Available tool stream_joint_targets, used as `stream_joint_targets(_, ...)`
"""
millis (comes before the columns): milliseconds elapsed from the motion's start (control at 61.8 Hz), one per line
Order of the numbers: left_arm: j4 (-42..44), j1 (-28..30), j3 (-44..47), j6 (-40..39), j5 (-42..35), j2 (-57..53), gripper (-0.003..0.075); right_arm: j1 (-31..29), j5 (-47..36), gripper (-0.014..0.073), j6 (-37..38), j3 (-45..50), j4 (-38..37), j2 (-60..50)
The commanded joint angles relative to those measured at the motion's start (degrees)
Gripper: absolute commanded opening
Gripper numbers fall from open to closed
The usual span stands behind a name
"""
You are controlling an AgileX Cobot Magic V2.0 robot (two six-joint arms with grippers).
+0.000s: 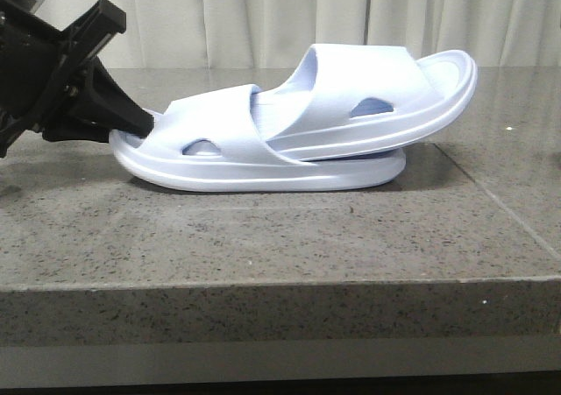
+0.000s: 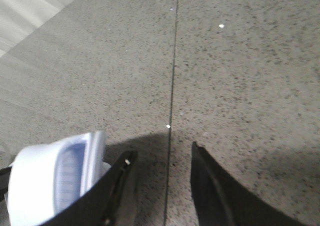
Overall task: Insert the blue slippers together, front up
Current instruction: 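Open the left gripper and withdraw it from the stacked slippers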
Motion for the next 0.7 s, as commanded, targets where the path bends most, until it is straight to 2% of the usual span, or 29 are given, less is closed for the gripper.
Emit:
stream_joint_targets(0,-2.26,-0.25,-1.41,0.17,1.81,-1.77,-0.0020,-1.32,3.30,0.0300,-1.08,-1.16,0.81,-1.56)
stream_joint_targets(130,-2.26,-0.25,-1.41,0.75,1.35,-1.77,-0.0015,-1.25,3.50,0.0300,-1.08,-1.16,-0.48,-1.56)
stream_joint_targets(194,-2.26,-0.25,-1.41,0.88,1.35,-1.77,0.0031,-1.25,3.55,0.0300,-1.08,-1.16,-0.49,-1.56)
stream_joint_targets(389,-1.99,-0.25,-1.41,0.88,1.45,-1.88,0.0340,-1.25,5.88,0.0300,-2.96,-1.16,-1.45,-1.56)
stream_joint_targets(470,-1.05,0.30,-1.41,0.88,1.45,-2.59,0.0417,-1.25,6.53,0.0300,-3.02,-1.16,-1.50,-1.64)
stream_joint_targets(583,5.35,2.30,-2.04,-0.80,1.54,-5.25,0.0421,-0.62,7.91,0.0300,-3.02,-1.16,-2.74,-2.55)
stream_joint_targets(680,14.64,4.62,-3.09,-6.83,1.54,-8.93,0.0421,1.93,8.04,0.0300,-2.80,-1.22,-5.36,-4.39)
